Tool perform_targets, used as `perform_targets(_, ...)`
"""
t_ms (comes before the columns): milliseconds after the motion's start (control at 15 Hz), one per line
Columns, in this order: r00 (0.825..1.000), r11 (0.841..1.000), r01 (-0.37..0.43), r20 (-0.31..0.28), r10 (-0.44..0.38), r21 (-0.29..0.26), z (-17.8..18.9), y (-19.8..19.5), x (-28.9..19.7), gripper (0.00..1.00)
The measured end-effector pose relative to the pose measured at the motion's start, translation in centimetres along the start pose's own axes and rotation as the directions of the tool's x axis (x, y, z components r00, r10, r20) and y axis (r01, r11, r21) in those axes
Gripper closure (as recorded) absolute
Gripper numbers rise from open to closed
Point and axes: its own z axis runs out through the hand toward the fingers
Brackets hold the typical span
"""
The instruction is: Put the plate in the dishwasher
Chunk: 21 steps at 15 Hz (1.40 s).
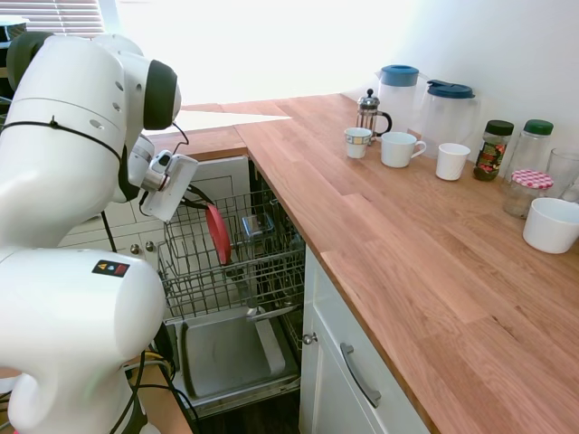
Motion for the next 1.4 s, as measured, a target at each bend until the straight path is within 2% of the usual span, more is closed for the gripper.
perform_targets(267,1.0,1.0,-0.024,0.014,0.024,0.008,-0.2,0.5,0.9,0.0)
perform_targets(533,0.991,0.991,-0.129,0.035,0.128,0.03,-2.5,3.5,4.4,0.0)
perform_targets(667,0.968,0.97,-0.24,0.082,0.237,0.028,-3.9,7.4,6.9,0.0)
perform_targets(733,0.949,0.954,-0.3,0.11,0.295,0.029,-4.0,10.1,8.3,0.0)
perform_targets(867,0.892,0.905,-0.426,0.177,0.416,0.018,-3.3,16.7,10.7,0.0)
perform_targets(1000,0.814,0.842,-0.54,0.257,0.522,0.001,-2.0,23.4,11.9,0.0)
perform_targets(1133,0.718,0.771,-0.636,0.343,0.606,-0.031,-0.4,29.3,12.1,0.0)
perform_targets(1400,0.499,0.634,-0.761,0.501,0.708,-0.137,3.2,37.4,10.3,0.0)
